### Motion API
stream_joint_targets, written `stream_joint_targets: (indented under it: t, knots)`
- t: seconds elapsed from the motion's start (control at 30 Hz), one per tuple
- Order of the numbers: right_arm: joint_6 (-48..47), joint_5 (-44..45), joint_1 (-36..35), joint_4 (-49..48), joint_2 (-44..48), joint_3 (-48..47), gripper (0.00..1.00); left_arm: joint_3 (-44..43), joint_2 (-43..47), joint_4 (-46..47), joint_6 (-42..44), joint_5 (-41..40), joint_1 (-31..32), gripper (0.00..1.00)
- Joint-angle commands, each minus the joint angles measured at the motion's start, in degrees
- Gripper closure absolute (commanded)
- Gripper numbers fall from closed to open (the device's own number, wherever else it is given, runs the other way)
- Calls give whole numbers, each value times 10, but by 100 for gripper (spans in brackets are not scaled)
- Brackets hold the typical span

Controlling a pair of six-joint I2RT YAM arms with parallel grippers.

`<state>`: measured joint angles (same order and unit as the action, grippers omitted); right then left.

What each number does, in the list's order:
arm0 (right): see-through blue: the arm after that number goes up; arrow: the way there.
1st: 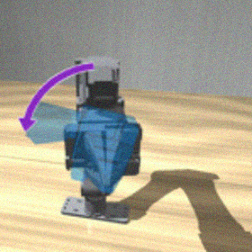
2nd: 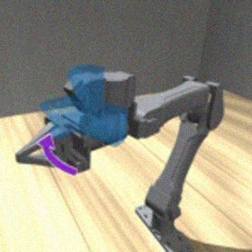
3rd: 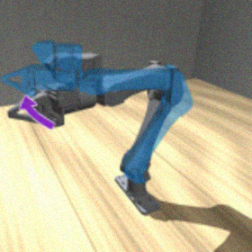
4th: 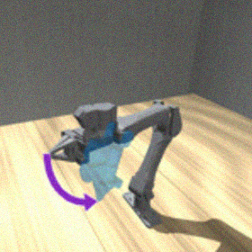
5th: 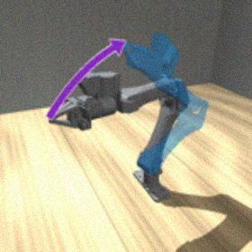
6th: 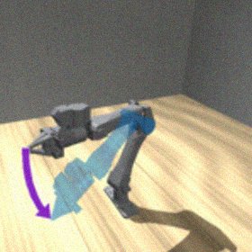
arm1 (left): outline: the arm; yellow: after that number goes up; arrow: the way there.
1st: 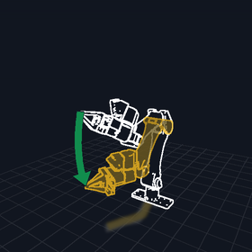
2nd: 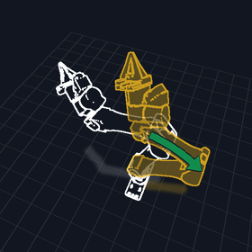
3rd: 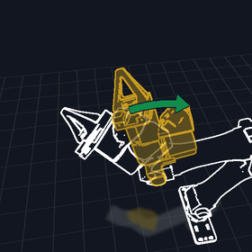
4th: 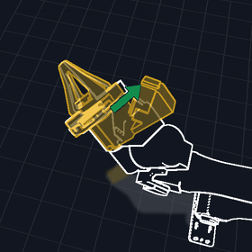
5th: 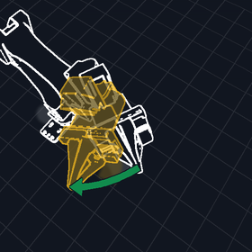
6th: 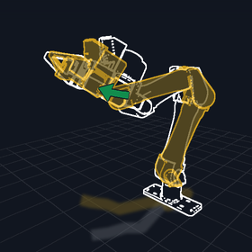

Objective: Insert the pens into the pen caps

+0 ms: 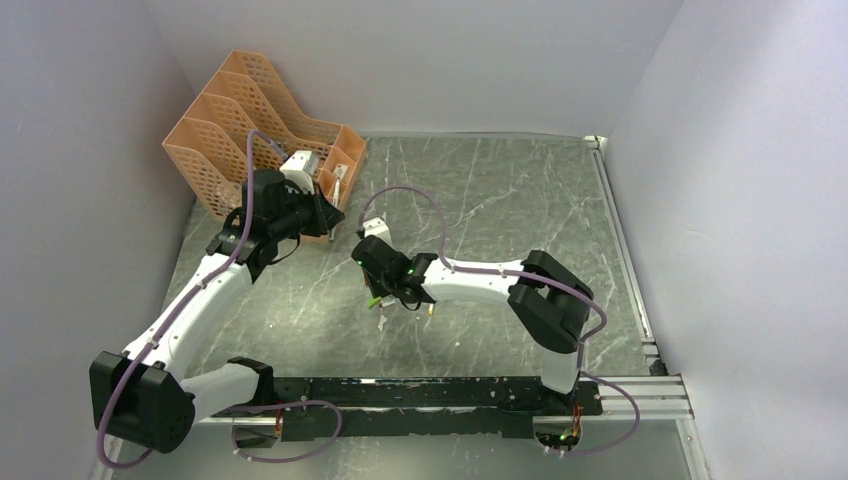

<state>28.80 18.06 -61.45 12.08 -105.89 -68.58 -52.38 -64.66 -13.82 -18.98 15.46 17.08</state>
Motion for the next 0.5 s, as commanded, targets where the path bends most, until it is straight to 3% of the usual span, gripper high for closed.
stream_joint_targets:
  t: [0.0,0.03,0.13,0.2,0.47]
  knots:
    - [-34,2,0,8,-3,-5,73,6,14,-8,1,9,-6,93]
    - [-40,-2,-1,0,5,5,68,7,15,-8,1,9,-6,93]
    - [-67,-22,-6,-46,42,59,37,10,16,-3,-2,11,-6,93]
    - [-78,-29,-12,-65,60,87,27,9,12,2,-5,19,-6,93]
    - [-98,56,-49,-32,40,81,31,10,4,9,-6,27,-9,93]
